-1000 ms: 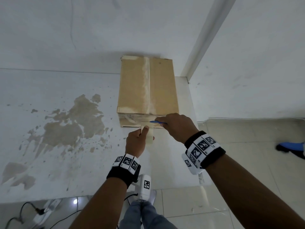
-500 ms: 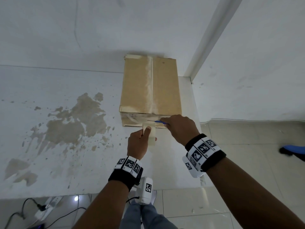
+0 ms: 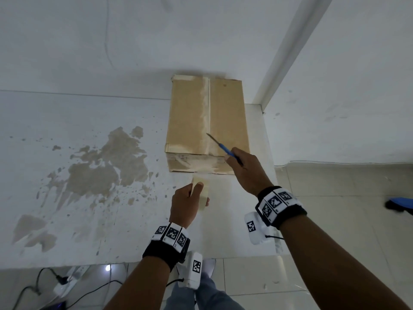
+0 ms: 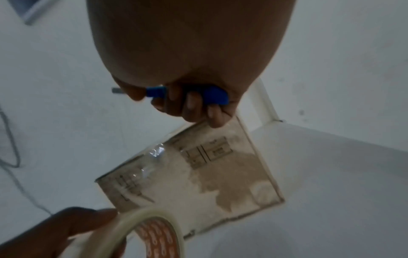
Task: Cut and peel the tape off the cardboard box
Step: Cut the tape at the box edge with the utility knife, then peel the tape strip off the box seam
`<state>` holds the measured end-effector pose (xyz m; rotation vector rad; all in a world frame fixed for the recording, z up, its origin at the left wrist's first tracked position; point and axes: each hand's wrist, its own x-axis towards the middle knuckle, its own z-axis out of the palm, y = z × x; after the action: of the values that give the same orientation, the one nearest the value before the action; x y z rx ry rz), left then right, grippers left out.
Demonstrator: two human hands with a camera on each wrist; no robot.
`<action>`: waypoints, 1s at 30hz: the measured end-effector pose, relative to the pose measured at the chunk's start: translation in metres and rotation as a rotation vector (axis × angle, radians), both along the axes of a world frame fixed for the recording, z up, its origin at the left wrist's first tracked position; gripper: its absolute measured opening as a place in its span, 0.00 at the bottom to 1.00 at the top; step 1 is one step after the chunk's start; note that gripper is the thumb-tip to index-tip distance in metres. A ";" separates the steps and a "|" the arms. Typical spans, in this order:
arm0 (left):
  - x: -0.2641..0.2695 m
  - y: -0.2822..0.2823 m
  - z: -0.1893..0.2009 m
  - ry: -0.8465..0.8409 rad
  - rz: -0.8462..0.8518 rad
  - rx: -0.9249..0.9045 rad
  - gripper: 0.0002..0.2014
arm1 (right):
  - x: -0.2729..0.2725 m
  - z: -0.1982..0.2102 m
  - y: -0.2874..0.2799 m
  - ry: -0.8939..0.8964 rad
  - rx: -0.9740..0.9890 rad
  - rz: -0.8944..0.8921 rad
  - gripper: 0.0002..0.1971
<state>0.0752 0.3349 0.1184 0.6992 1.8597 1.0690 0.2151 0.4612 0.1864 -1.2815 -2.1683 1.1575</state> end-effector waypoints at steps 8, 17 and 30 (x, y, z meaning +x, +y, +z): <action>0.002 -0.016 -0.011 0.034 -0.031 0.018 0.22 | 0.061 -0.070 -0.065 0.264 -0.239 -0.337 0.11; 0.010 -0.005 -0.010 0.017 -0.060 0.006 0.22 | 0.080 -0.105 -0.103 0.360 -0.636 -0.660 0.19; 0.015 0.002 -0.012 0.035 -0.111 0.027 0.21 | 0.110 -0.135 -0.087 -0.191 -0.345 -0.606 0.10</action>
<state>0.0899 0.3373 0.1067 0.8318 1.8167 1.0175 0.3248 0.3740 0.0517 -2.0814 -1.5330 1.2007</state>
